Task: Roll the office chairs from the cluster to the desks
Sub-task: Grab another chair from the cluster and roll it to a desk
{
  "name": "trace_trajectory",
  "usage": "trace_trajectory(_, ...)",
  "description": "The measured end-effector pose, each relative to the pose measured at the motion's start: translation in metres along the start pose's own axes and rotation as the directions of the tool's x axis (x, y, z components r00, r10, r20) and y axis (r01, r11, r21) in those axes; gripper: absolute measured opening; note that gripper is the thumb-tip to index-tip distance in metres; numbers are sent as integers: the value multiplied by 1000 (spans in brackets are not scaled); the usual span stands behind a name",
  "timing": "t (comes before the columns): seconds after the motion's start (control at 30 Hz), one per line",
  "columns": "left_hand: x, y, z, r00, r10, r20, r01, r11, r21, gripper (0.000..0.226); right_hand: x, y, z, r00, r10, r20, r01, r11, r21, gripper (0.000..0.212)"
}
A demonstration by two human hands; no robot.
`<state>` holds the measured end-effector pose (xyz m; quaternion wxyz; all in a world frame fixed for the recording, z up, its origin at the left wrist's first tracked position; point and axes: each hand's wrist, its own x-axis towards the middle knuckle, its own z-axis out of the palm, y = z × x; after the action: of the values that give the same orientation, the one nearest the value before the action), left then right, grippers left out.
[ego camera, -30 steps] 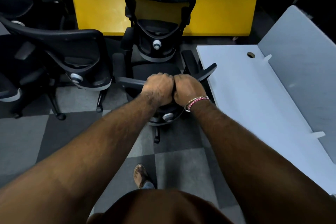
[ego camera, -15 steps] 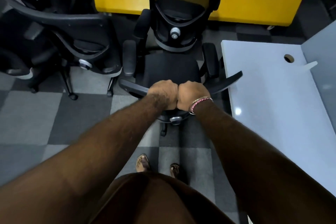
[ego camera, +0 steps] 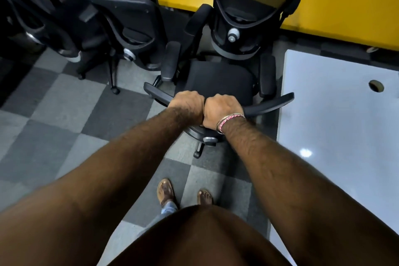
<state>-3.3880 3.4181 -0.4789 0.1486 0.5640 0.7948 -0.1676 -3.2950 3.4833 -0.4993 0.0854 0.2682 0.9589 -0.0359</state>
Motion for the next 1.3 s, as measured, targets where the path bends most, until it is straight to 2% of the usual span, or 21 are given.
trace_trajectory(0.07, -13, 2, 8, 1000, -7, 0, 7, 1000, -2, 9, -14, -8, 3, 999, -32, -2, 32, 999, -4, 27)
trace_trajectory(0.37, -88, 3, 53, 999, -52, 4, 52, 999, -10, 18, -76, -59, 19, 993, -121, 9, 122, 991, -49, 27)
trace_trajectory(0.7, -203, -5, 109, 995, -99, 3, 99, 995, -23, 19, -155, -146, 40, 983, -183, -1, 182, 978, -105, 30)
trace_trajectory(0.9, -286, -15, 143, 983, -186, 6, 186, 981, -62, 19, -202, -209, 46, 958, -286, 18, 286, 949, -132, 26)
trace_trajectory(1.13, -390, -44, 195, 940, -337, 53, 341, 934, -101, 21, -254, -305, 55, 887, -460, 41, 462, 879, -118, 19)
trace_trajectory(1.3, -457, -61, 228, 890, -449, 79, 456, 880, -134, 13, -281, -367, 62, 808, -587, 41, 587, 799, -132, 17)
